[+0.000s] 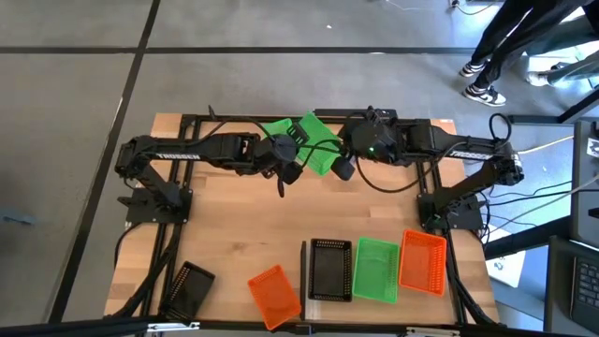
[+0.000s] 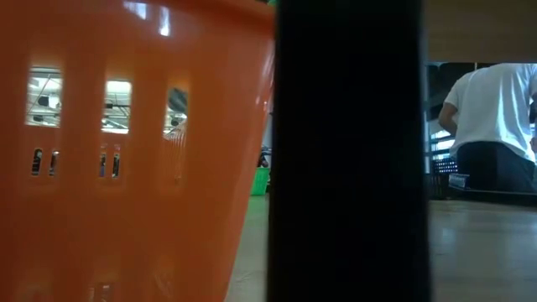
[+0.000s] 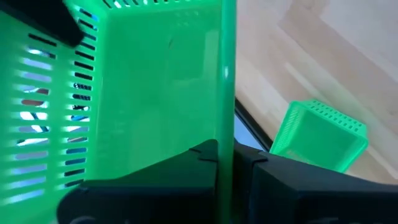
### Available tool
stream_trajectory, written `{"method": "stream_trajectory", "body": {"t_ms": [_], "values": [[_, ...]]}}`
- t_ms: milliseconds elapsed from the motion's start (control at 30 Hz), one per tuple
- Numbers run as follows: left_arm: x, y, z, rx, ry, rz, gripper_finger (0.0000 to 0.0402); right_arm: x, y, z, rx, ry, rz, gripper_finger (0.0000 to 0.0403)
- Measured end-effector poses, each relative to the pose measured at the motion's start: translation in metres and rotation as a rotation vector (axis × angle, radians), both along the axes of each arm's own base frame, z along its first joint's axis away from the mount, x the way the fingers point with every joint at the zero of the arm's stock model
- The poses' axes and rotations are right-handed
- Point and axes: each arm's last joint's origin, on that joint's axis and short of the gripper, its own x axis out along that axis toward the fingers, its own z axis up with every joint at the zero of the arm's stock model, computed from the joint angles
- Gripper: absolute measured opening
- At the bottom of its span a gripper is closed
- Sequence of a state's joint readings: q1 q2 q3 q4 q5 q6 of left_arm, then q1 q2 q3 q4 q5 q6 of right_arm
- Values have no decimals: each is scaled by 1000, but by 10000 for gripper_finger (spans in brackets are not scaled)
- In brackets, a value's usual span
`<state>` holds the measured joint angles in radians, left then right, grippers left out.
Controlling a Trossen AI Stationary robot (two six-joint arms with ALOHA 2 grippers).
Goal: Stack baskets on shelf by color
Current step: Stack the bottom green bin on the green bin on the shelf
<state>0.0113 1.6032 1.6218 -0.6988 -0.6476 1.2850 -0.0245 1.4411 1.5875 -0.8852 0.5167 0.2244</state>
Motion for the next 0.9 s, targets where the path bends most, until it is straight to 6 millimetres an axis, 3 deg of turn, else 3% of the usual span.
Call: {"method": "stream_trajectory", "body": {"t_ms": [233, 567, 900], "values": [[5, -1, -1, -9, -26, -17, 10, -1, -6, -1, 8, 21, 20, 8], [14, -1, -7, -13, -27, -29, 67, -1, -7, -1, 24, 19, 27, 23], [16, -11, -5, -67, -112, -17, 72, -3, -7, -3, 53, 35, 16, 2]]}}
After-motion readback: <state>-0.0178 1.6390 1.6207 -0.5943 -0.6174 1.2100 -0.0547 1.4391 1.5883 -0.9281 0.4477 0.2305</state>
